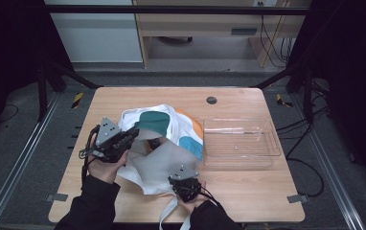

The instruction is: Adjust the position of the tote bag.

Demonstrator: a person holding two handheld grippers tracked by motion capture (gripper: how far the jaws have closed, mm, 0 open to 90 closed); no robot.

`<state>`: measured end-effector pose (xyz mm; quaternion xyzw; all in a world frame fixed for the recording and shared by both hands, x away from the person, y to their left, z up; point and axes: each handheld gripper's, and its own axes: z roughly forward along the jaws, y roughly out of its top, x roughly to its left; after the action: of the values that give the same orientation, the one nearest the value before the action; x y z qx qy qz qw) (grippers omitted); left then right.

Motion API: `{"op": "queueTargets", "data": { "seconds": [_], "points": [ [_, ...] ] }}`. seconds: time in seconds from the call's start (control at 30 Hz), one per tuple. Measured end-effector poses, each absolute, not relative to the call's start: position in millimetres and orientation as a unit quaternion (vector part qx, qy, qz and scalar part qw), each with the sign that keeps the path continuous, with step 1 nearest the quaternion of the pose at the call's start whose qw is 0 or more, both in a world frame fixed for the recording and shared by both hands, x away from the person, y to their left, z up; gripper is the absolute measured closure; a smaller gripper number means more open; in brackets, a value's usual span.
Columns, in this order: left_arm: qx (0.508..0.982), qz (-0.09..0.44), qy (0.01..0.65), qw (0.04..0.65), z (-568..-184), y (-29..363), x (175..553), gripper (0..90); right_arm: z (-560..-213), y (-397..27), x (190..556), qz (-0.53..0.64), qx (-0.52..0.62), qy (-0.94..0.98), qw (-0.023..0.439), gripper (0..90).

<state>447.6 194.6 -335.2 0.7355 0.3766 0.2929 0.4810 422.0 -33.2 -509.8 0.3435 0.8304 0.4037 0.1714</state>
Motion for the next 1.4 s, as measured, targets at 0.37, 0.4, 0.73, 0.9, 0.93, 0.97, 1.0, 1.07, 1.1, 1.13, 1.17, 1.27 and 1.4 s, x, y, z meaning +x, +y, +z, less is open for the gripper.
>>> {"op": "queueTargets", "data": {
  "seconds": [0.37,0.4,0.73,0.9,0.93,0.97,1.0,1.07,1.1,1.13,1.17,1.27,1.4],
  "points": [
    [0.727,0.301,0.385,0.483,-321,190,462,88.2,-510,-33,422,0.403,0.344,0.831,0.171,90.0],
    [0.728,0.303,0.385,0.481,-320,189,463,88.2,-510,-33,422,0.403,0.344,0.831,0.171,90.0],
    [0.724,0.306,0.390,0.480,-312,188,472,88.3,-510,-33,421,0.402,0.345,0.831,0.171,90.0],
    [0.721,0.307,0.394,0.480,-309,190,478,88.3,-510,-33,422,0.403,0.344,0.831,0.171,90.0],
    [0.720,0.306,0.397,0.480,-308,190,480,88.3,-510,-33,421,0.403,0.345,0.831,0.170,90.0],
    [0.719,0.306,0.398,0.481,-307,190,482,88.3,-510,-33,422,0.402,0.344,0.831,0.172,90.0],
    [0.719,0.307,0.399,0.480,-306,189,483,88.3,-510,-33,422,0.402,0.344,0.831,0.172,90.0],
    [0.718,0.308,0.400,0.478,-305,189,487,88.3,-510,-33,421,0.402,0.344,0.831,0.171,90.0],
    [0.718,0.309,0.401,0.478,-305,188,488,88.3,-510,-33,421,0.403,0.344,0.831,0.170,90.0],
    [0.716,0.309,0.403,0.479,-304,188,490,88.3,-510,-33,421,0.403,0.343,0.831,0.170,90.0],
    [0.716,0.310,0.403,0.478,-303,188,491,88.3,-510,-33,421,0.403,0.343,0.831,0.170,90.0],
    [0.713,0.312,0.407,0.478,-302,187,497,88.3,-510,-33,421,0.402,0.342,0.832,0.171,90.0],
    [0.711,0.313,0.413,0.475,-301,187,502,88.3,-510,-32,421,0.403,0.341,0.832,0.171,90.0]
  ]
}}
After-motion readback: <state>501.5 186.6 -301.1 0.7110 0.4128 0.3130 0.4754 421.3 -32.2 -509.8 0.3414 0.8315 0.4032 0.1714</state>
